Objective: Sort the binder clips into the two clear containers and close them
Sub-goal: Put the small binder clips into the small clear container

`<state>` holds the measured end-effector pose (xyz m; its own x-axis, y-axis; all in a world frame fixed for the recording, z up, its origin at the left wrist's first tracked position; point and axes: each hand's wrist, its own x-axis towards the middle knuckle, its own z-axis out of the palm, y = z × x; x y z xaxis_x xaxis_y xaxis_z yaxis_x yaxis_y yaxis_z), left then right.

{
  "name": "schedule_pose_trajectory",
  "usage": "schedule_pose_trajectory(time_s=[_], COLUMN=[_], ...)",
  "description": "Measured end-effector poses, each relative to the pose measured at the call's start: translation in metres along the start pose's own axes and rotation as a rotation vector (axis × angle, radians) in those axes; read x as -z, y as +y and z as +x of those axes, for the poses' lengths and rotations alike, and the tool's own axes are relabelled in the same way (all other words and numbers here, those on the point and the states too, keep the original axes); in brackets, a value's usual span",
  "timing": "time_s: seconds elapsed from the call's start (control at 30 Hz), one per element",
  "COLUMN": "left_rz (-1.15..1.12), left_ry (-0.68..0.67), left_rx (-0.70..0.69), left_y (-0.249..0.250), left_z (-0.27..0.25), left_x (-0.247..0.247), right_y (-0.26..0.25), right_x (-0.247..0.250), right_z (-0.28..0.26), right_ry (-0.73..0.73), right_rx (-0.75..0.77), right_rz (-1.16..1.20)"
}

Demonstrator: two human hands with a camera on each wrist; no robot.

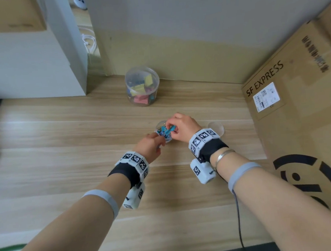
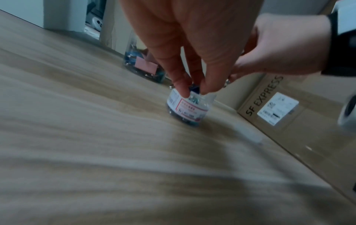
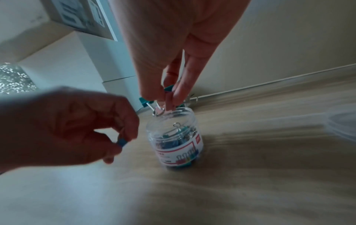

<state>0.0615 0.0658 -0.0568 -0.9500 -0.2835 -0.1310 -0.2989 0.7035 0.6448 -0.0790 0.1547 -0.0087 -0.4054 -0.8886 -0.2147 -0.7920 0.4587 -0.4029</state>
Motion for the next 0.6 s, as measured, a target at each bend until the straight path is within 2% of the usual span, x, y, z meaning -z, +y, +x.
schedule_pose_trajectory(time_s=[0.17, 0.27, 0.43, 0.6], left_rz=[-0.06, -0.074, -0.078, -0.063], left_ry=[0.145, 0.171, 0.145, 0.043], left_rx=[-0.01, -0.023, -0.033, 0.036], left_y=[0.001, 0.006, 0.019, 0.021], left_z=[0.009, 0.017, 0.043, 0.056], left_x=[0.012, 0.017, 0.016, 0.015], right_y=[-0.004, 0.0, 0.026, 0.059], right_x=[-0.013, -0.014, -0.001, 0.006], right_z=[0.016, 0.016, 0.008, -0.004], right_ry=[-0.063, -0.016, 0.118, 0.046], right_rx=[-0.031, -0.03, -0.108, -0.208], right_rz=[0.022, 0.1, 0.143, 0.04])
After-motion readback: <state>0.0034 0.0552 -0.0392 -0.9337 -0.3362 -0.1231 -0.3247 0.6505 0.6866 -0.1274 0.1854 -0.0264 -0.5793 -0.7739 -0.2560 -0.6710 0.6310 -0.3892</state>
